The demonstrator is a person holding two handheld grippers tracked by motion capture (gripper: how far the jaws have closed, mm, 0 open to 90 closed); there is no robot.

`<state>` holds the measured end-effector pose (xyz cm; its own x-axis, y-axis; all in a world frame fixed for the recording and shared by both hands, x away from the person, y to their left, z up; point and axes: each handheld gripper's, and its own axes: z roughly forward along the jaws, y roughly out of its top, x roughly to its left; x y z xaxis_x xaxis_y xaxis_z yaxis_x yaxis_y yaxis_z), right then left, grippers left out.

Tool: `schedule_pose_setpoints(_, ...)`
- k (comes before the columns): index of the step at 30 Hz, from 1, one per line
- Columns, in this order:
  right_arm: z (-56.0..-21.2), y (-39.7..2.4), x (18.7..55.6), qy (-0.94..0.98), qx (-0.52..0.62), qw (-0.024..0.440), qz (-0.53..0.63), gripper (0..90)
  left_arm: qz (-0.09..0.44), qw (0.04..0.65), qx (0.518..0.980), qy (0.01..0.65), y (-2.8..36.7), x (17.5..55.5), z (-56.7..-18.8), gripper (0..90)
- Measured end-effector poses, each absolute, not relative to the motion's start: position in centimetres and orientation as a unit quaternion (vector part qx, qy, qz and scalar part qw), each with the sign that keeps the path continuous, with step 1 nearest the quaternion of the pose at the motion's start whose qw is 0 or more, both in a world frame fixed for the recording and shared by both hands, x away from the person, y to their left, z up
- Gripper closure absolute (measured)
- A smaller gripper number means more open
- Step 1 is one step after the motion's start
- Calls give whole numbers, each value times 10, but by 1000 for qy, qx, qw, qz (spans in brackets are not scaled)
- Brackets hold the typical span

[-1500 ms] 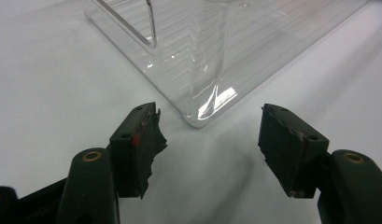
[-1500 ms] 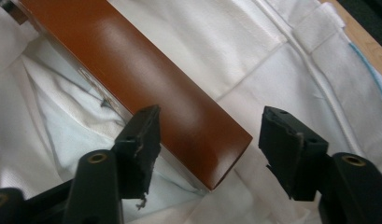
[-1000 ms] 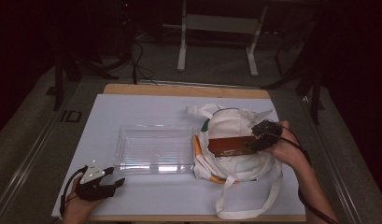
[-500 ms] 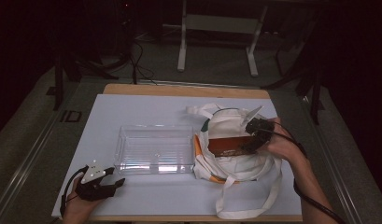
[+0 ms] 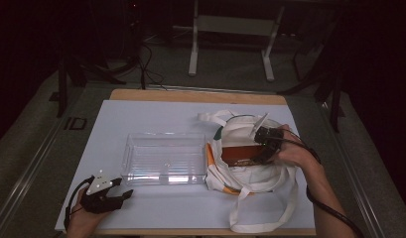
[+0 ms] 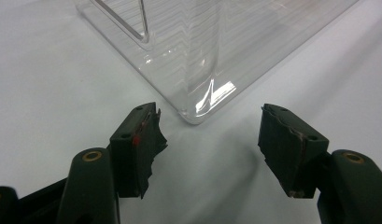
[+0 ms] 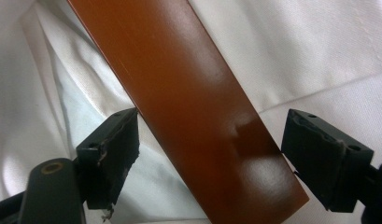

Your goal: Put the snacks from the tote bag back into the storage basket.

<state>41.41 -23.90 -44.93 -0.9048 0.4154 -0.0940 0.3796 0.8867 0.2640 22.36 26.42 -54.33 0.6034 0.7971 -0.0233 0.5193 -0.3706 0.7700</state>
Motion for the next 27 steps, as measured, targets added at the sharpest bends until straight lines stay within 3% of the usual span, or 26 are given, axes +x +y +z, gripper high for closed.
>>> schedule_pose_setpoints(16,-450,-244,407,976,196,21,95,346,177,385,809,408,263,224,-544,381)
schedule_pose_setpoints(27,-470,-249,403,980,194,17,42,342,177,380,812,407,263,224,-544,380)
